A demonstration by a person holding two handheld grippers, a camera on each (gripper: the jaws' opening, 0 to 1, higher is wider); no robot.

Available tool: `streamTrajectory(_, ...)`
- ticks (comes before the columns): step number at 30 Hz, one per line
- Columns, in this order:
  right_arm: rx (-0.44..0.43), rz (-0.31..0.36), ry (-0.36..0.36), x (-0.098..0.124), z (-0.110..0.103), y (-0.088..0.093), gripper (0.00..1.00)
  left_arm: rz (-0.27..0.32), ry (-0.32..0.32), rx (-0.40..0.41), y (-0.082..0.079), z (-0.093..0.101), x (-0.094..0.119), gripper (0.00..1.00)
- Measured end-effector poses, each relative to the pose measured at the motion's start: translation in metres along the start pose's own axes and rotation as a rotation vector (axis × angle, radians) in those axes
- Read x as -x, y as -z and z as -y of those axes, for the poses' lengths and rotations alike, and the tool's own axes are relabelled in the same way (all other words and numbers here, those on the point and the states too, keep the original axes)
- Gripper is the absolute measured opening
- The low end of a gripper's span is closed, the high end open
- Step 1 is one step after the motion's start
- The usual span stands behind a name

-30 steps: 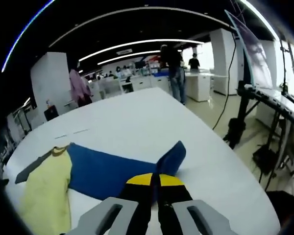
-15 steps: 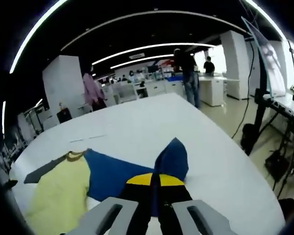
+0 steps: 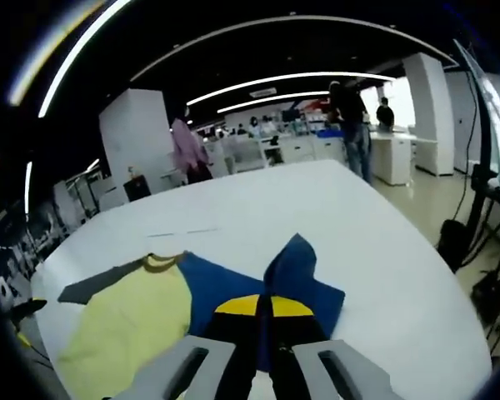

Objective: Fold the garment on the visible template until the final outline fits inside the template.

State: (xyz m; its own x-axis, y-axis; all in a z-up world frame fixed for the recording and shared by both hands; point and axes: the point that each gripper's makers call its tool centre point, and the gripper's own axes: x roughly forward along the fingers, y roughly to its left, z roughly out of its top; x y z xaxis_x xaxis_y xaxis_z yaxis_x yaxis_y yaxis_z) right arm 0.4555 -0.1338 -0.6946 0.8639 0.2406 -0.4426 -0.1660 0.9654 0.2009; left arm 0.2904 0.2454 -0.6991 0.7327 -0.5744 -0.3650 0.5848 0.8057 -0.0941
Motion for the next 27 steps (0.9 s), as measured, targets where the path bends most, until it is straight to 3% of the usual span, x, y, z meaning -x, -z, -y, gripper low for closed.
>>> streamTrajectory(19, -0.014, -0.009, -0.114, -0.033, -0.063, 0.003, 0.0, -0.006, -0.002, 0.004, 0.003, -0.001, 0.002, 0.99)
streamTrajectory(27, 0.019, -0.033, -0.169, -0.042, -0.089, 0.007, 0.0, -0.003, -0.004, 0.01, 0.006, -0.003, 0.003, 0.99)
